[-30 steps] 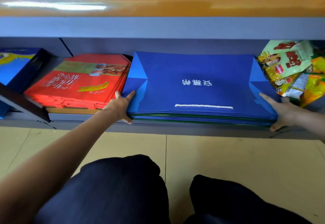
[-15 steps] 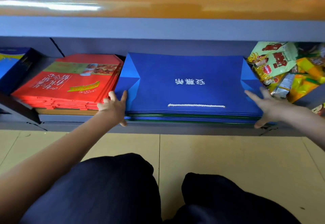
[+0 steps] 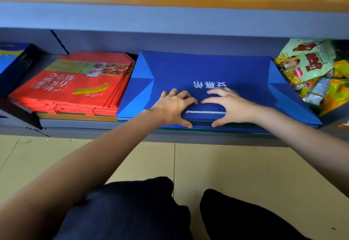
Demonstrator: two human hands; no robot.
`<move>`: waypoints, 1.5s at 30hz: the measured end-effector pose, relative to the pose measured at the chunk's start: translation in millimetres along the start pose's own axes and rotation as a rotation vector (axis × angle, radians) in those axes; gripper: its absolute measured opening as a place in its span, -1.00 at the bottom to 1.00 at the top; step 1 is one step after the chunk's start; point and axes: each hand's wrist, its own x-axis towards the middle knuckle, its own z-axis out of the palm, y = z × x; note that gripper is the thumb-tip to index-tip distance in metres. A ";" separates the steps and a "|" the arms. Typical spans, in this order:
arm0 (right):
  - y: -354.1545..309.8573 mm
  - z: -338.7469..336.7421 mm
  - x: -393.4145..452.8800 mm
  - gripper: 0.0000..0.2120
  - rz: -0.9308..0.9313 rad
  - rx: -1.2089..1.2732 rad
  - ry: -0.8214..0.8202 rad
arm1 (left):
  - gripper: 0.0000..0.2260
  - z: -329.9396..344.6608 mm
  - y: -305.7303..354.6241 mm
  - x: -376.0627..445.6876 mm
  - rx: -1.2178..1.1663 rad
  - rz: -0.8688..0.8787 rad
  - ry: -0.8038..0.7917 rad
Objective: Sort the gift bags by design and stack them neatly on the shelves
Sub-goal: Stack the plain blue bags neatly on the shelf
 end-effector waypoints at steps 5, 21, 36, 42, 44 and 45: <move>1.8 4.0 -4.7 -0.33 -0.014 -0.008 0.031 | -0.35 17.1 1.0 -6.0 -0.035 -0.026 0.054; 6.3 28.5 -13.7 -0.81 -0.499 -0.524 0.470 | -0.38 14.1 -4.5 -12.3 -0.004 -0.007 0.089; 12.0 17.0 -22.6 -0.35 -0.065 -0.022 0.041 | -0.37 21.4 -13.7 -17.8 -0.042 0.029 0.077; 10.2 16.1 -19.4 -0.39 -0.016 0.086 0.003 | -0.40 23.5 -21.5 -13.5 -0.033 0.057 0.043; 10.1 17.6 -20.7 -0.33 0.000 0.090 0.009 | -0.39 25.9 -19.5 -14.7 -0.031 0.056 0.059; 11.1 16.6 -21.1 -0.25 0.010 0.067 0.003 | -0.36 26.3 -19.2 -15.9 -0.019 0.053 0.066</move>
